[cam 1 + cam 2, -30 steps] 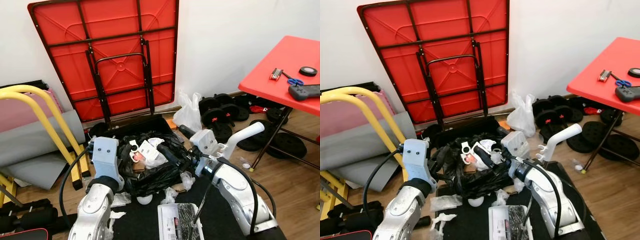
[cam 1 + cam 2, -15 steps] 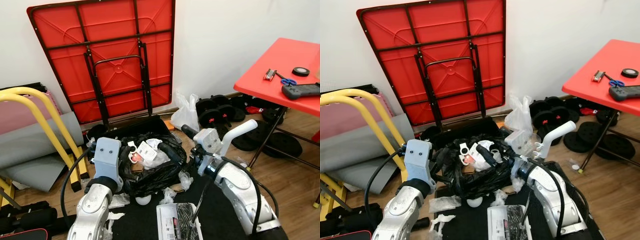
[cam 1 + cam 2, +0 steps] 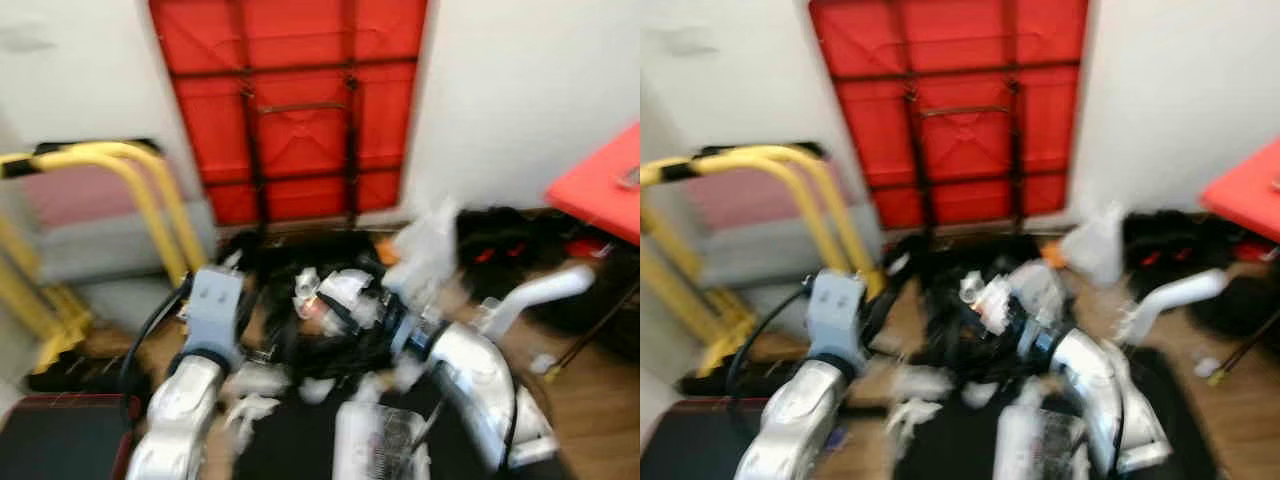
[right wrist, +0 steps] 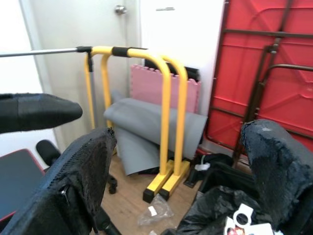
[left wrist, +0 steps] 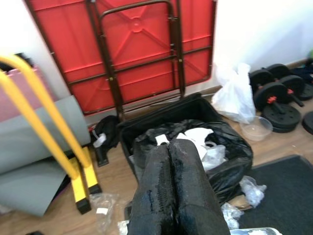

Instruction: Sweep floor

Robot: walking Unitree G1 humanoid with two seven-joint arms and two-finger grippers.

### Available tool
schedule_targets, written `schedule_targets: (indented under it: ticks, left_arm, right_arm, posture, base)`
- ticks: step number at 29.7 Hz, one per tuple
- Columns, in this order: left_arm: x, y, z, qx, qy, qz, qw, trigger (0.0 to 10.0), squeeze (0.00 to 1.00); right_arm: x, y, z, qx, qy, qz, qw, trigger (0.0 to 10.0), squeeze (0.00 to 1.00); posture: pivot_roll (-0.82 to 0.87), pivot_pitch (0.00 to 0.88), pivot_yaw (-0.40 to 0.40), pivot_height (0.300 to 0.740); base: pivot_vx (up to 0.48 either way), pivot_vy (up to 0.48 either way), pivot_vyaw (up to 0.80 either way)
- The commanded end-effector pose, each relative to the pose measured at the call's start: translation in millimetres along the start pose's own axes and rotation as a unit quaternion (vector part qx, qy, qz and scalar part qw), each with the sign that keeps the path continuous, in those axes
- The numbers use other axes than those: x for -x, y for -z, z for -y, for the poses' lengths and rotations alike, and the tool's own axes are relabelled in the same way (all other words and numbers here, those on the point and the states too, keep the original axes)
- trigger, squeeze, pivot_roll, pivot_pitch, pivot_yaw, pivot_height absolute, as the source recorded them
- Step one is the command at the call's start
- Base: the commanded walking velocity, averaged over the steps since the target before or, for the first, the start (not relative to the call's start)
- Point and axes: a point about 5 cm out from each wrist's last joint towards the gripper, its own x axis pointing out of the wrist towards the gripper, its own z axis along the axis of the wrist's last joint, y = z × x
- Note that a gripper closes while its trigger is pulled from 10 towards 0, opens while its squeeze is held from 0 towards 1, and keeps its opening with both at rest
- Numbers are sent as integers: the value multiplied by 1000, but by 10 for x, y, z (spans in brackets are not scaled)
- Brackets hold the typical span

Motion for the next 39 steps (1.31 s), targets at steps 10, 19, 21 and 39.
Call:
schedule_targets:
  ticks: [10,19,21,39]
  left_arm:
    - [141,162,-149,51,-63,-41,996,10000,0]
    - [462,265,-108,68,-76,-57,993,10000,0]
    - [527,304,-112,77,-86,-68,991,10000,0]
    - [424,190,-100,20,-74,-45,996,10000,0]
  right_arm:
    - [40,26,75,-17,31,-3,999,10000,0]
    - [383,175,131,-41,71,-39,996,10000,0]
    - [454,205,114,-48,81,-42,995,10000,0]
    - [363,168,142,-26,68,-40,997,10000,0]
  posture:
    - [-142,0,-6,740]
    - [-138,0,-13,740]
    - [-143,0,-10,740]
    - [-142,0,-17,740]
  base:
    - [0,0,781]
    - [0,0,781]
    - [0,0,781]
    - [0,0,776]
